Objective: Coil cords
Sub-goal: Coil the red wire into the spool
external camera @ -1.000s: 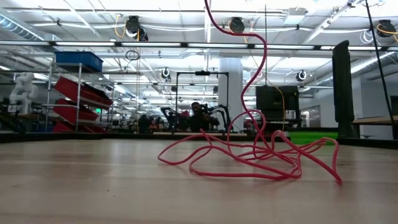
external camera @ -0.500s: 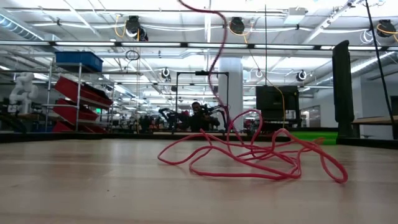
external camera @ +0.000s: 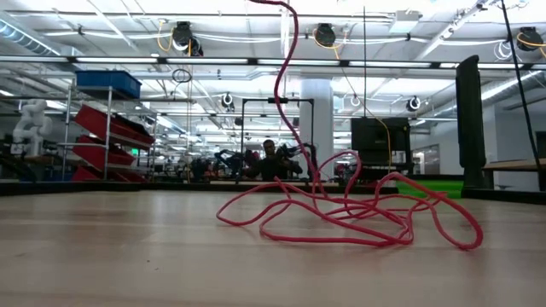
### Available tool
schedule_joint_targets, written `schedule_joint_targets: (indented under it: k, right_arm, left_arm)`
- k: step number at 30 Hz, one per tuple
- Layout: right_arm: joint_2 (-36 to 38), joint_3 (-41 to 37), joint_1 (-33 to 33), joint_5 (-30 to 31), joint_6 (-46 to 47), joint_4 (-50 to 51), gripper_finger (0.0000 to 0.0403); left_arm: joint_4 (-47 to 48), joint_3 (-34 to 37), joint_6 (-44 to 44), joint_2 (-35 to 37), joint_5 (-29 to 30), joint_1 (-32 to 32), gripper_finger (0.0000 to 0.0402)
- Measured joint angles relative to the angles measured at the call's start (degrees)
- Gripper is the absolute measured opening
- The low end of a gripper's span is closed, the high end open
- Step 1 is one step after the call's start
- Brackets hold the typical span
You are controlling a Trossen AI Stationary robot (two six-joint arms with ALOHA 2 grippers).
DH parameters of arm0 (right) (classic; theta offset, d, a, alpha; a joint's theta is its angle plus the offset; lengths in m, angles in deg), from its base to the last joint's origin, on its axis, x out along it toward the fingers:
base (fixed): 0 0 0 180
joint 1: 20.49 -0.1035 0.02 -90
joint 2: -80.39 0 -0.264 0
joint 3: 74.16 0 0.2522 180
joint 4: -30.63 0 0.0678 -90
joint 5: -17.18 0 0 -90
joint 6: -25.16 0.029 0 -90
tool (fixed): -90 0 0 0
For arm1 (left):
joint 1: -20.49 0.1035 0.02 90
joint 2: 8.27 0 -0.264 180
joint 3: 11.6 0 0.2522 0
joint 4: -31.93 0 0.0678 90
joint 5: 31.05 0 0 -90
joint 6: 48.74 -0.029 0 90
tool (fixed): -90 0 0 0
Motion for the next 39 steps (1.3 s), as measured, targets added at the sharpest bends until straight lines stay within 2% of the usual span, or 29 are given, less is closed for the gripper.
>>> schedule_joint_targets:
  k: [10,19,39]
  right_arm:
    - [-8.93,-0.06,4.07,-9.61,-0.56,-8.14,0.0138]
    - [-12.33,-0.02,5.74,-11.07,0.68,-9.64,0.0138]
    - [-12.33,0.04,6.59,-11.04,6.76,-5.96,0.0137]
  left_arm:
    - [-0.07,0.0,-1.39,0.0,2.95,-0.57,0.0011]
    - [-0.24,0.02,-1.56,0.0,2.99,-0.59,0.0013]
    - [-0.26,0.04,-1.64,0.0,2.99,-0.55,0.0015]
